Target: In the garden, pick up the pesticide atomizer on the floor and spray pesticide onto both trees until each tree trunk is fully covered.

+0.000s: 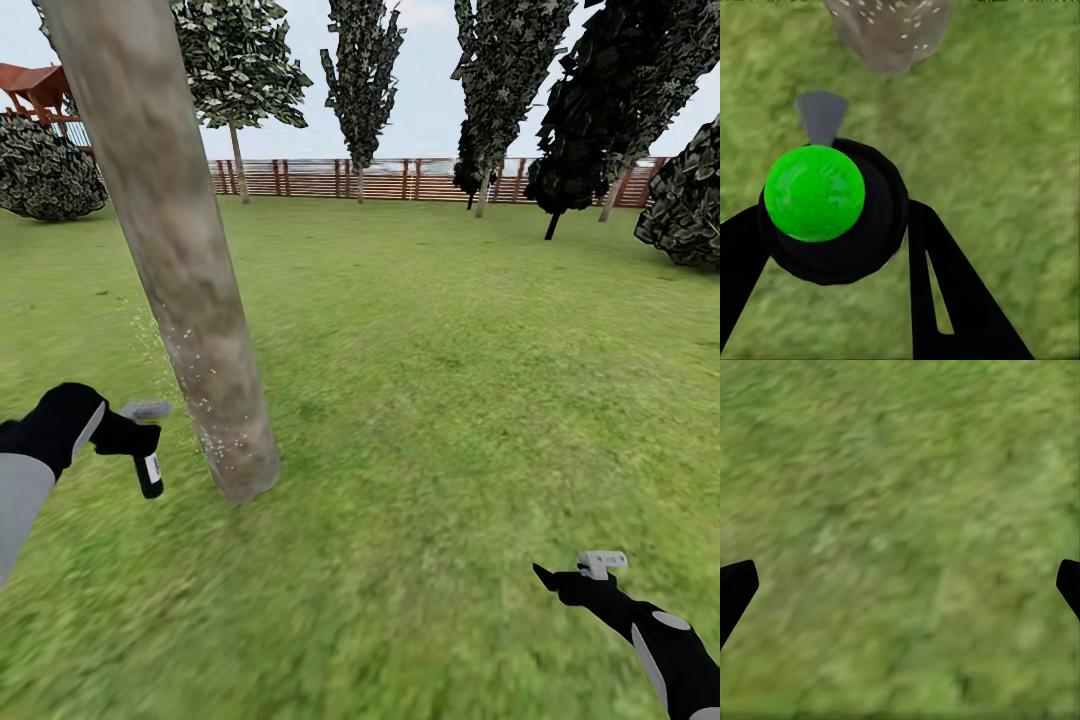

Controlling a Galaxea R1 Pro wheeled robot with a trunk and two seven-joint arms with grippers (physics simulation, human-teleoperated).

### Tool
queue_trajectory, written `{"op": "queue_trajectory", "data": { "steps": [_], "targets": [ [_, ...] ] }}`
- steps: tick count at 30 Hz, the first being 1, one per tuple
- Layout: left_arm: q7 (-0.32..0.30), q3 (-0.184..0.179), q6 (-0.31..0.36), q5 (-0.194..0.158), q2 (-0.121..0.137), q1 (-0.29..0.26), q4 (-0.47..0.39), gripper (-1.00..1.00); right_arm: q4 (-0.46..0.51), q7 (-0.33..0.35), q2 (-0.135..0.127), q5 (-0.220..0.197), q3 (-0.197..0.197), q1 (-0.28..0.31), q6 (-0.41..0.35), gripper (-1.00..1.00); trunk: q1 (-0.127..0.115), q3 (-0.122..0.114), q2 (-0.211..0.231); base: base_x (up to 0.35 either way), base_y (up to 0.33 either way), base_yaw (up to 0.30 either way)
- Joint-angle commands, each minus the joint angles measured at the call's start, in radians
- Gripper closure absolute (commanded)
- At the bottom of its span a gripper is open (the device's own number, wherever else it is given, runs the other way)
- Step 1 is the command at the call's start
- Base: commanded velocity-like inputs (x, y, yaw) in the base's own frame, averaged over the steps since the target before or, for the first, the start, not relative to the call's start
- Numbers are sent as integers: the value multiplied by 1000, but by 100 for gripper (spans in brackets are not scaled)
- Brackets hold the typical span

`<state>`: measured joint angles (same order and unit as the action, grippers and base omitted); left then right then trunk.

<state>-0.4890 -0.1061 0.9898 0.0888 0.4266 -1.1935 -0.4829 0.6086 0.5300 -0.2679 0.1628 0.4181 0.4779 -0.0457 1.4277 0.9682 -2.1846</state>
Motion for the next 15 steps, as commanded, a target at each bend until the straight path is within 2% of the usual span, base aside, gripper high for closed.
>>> {"op": "queue_trajectory", "data": {
  "steps": [1, 3, 4, 7, 9, 10, 13, 15],
  "targets": [
    [-9, -4, 1, 9, 1, -1, -5, 100, 2, 8, 1, 9, 7, 1, -5, -100, 0, 1, 0, 0, 0, 0],
    [-7, -4, 6, 10, 4, -10, -11, 100, 2, 8, 1, 9, 7, 1, -5, -100, 0, 1, 0, 0, 0, 0],
    [-10, -4, 11, 11, 7, -36, -20, 100, 2, 8, 1, 9, 7, 1, -5, -100, 0, 1, 0, 0, 0, 0],
    [-24, -6, 22, 14, 11, -183, -24, 100, 2, 8, 1, 9, 7, 1, -5, -100, 0, 1, 0, 0, 0, 0],
    [-26, -8, 26, 16, 12, -252, -23, 100, 2, 8, 1, 9, 7, 1, -5, -100, 0, 1, 0, 0, 0, 0],
    [-26, -10, 27, 17, 11, -263, -23, 100, 2, 8, 1, 9, 7, 1, -5, -100, 0, 1, 0, 0, 0, 0],
    [-27, -12, 26, 14, 10, -251, -23, 100, 2, 8, 1, 9, 7, 1, -4, -100, 0, 1, 0, 0, 0, 0],
    [-28, -7, 17, 11, 10, -154, -27, 100, 2, 8, 0, 9, 8, 1, -4, -100, 0, 1, 0, 0, 0, 0]
  ]
}}
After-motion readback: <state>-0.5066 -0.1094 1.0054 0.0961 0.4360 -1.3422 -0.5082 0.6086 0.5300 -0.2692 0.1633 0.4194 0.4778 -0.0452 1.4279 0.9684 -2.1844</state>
